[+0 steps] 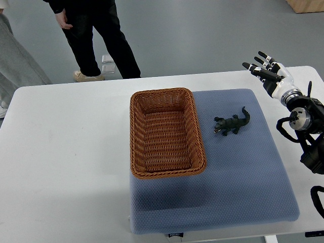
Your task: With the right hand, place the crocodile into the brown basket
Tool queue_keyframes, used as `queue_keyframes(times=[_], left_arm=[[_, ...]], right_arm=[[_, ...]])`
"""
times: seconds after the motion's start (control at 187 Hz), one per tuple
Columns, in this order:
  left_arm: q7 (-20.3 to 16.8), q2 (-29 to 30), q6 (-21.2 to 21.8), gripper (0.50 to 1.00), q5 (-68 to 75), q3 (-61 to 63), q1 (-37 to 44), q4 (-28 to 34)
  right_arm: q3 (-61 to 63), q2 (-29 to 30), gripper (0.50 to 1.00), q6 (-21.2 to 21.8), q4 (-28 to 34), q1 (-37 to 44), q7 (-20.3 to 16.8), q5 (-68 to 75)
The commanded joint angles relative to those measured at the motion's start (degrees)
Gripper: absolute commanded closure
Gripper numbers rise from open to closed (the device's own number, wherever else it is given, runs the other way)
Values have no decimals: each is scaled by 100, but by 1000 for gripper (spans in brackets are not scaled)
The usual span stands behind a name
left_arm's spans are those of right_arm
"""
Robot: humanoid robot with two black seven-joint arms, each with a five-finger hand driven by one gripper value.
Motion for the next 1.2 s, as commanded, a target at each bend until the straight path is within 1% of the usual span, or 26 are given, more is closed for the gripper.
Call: queue_keyframes(times=[0.0, 1.194], left_arm=[[0, 0, 0, 500, 0, 0, 0, -4], [-9, 0, 0, 500, 0, -9, 9, -4]], right_arm=[[0, 0, 572, -1, 0, -1, 0, 0], [-44, -79, 572, 51, 18, 17, -9, -18]])
